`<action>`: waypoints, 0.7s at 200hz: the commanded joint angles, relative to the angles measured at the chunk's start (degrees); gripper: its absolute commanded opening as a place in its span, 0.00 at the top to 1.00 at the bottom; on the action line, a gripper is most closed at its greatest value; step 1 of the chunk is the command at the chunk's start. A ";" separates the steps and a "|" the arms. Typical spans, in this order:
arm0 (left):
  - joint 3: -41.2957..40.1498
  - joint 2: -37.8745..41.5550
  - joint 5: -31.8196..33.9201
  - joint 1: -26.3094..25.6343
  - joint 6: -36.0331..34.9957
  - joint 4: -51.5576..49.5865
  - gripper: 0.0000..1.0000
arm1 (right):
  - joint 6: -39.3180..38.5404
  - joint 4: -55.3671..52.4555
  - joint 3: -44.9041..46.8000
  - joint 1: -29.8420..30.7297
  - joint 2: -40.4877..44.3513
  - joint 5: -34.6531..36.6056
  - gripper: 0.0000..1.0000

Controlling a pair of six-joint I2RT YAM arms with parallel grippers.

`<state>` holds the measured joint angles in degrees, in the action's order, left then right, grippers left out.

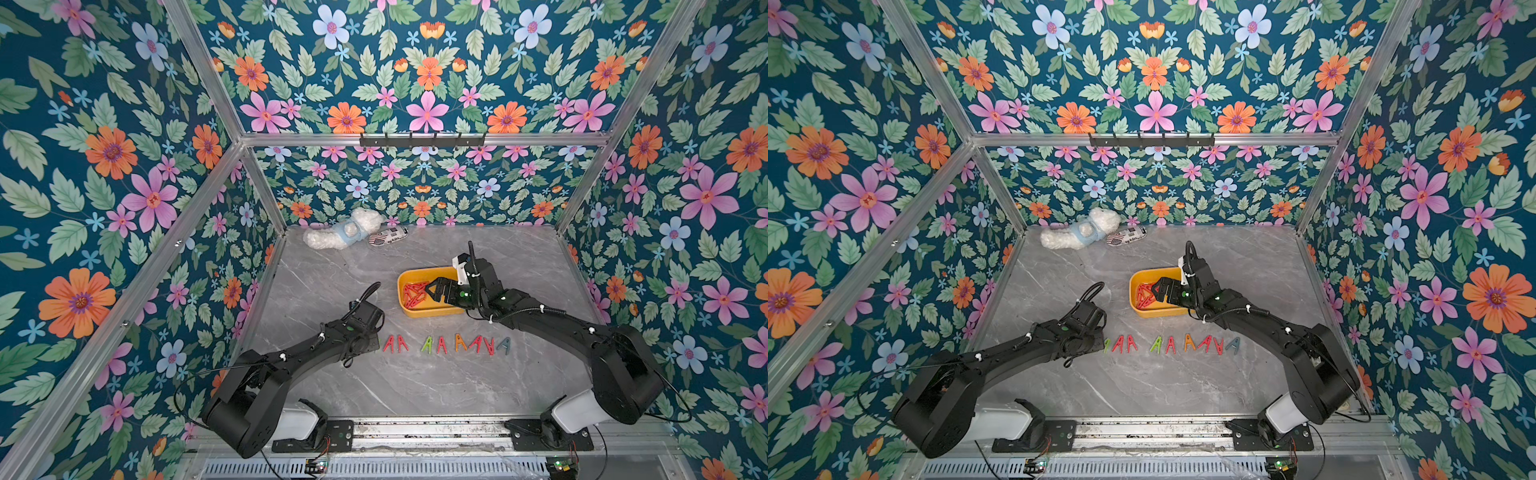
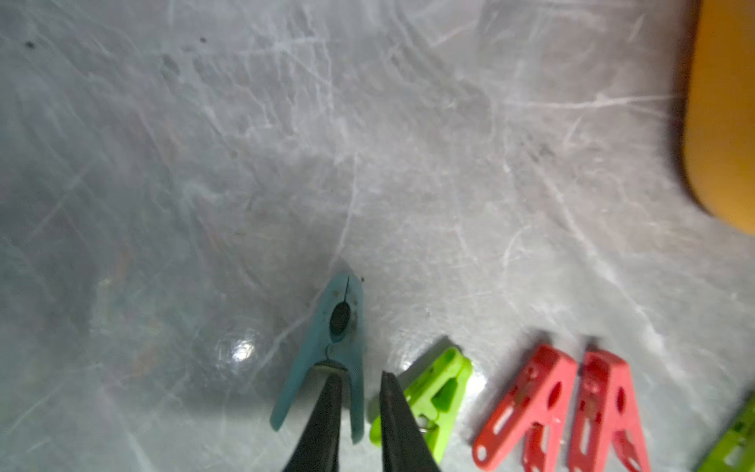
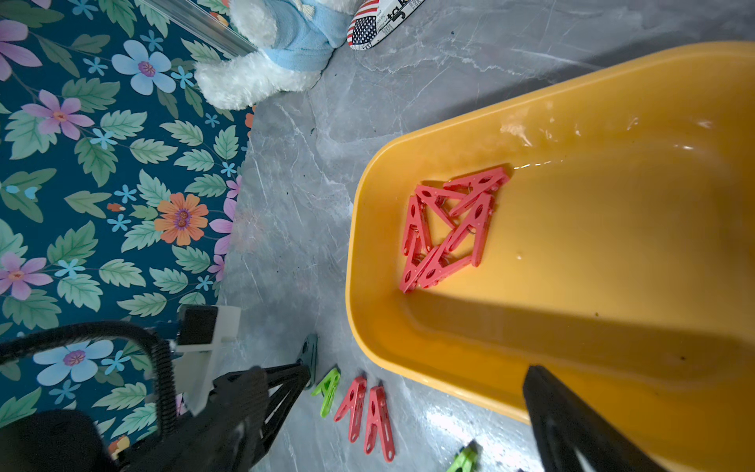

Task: Take the clothespins out of the storage box
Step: Place the clothespin at the center of the board, then pick up the clothespin from the storage box.

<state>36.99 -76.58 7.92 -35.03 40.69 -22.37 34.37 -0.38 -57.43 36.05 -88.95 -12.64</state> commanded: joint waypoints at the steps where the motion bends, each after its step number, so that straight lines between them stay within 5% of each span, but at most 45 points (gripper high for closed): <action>1: 1.60 0.85 2.24 -0.04 0.27 -3.50 0.71 | -1.34 -2.14 -2.39 0.15 -2.22 2.63 0.01; 57: 7.85 4.39 4.60 -0.03 -1.54 -7.25 0.40 | -4.08 -8.23 -12.61 1.39 -12.85 7.88 0.01; 98: 13.33 5.64 3.43 -0.04 -3.14 -6.21 0.01 | -5.65 -10.76 -17.60 1.37 -18.99 11.14 0.40; 140: 16.12 5.67 1.56 0.11 -4.16 -3.09 0.00 | -6.16 -14.29 -22.50 1.48 -25.87 12.03 0.57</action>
<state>51.88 -70.89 10.20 -35.03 37.36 -27.31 28.86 -11.62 -78.15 37.43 -112.36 -2.57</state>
